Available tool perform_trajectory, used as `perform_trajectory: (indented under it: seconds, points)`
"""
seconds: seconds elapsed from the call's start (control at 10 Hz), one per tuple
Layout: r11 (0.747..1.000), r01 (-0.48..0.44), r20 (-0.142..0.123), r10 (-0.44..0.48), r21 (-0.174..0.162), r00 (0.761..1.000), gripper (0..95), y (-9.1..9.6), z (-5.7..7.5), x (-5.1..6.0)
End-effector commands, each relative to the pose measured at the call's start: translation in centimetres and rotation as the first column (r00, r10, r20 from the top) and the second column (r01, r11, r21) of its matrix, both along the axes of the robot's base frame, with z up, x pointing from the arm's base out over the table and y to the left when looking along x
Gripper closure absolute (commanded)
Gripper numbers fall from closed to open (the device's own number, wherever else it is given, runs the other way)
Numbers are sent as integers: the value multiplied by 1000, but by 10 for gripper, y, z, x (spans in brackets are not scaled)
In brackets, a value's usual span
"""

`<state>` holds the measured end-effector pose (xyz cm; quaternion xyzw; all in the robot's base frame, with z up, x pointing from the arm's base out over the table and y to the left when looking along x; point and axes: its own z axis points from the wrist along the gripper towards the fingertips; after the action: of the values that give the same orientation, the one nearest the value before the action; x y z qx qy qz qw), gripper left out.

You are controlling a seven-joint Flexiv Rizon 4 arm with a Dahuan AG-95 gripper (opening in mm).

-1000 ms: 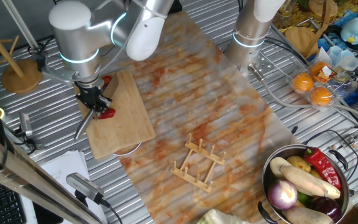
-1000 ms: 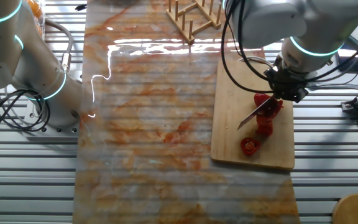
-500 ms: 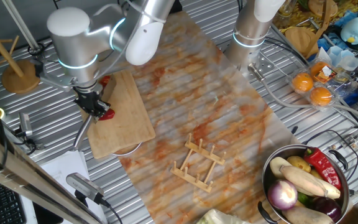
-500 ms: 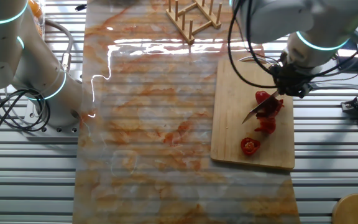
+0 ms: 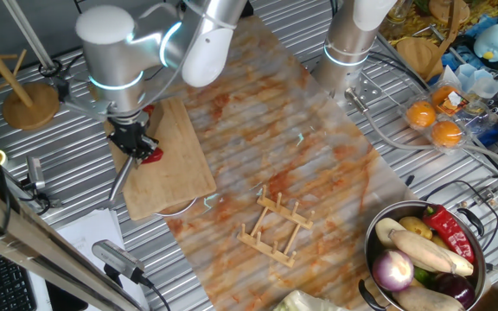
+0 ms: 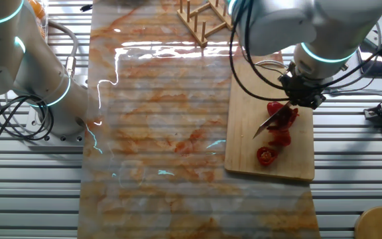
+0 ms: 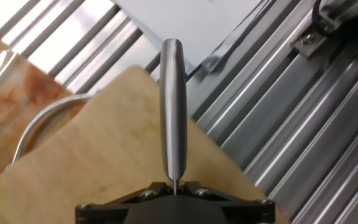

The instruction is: Chop the chili peppers

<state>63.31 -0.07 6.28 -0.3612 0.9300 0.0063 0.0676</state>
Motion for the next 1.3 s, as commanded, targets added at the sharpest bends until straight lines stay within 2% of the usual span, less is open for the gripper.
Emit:
perform_trajectory:
  seconds: [0.1,0.4,0.6,0.9,1.1,1.3]
  points:
    - [1000,6,-5,-6,-7,1000,950,-1,-10,-2]
    - [1000,9,9,-9,-3,1000,950,-5,-18,-7]
    - [1000,15,20,-15,-1,1000,950,-2,-20,-3]
    - [999,33,44,-33,4,998,950,3,-39,1]
    - [999,32,47,-32,-5,998,950,7,-28,9]
    - [999,49,64,-50,14,997,950,10,-30,16]
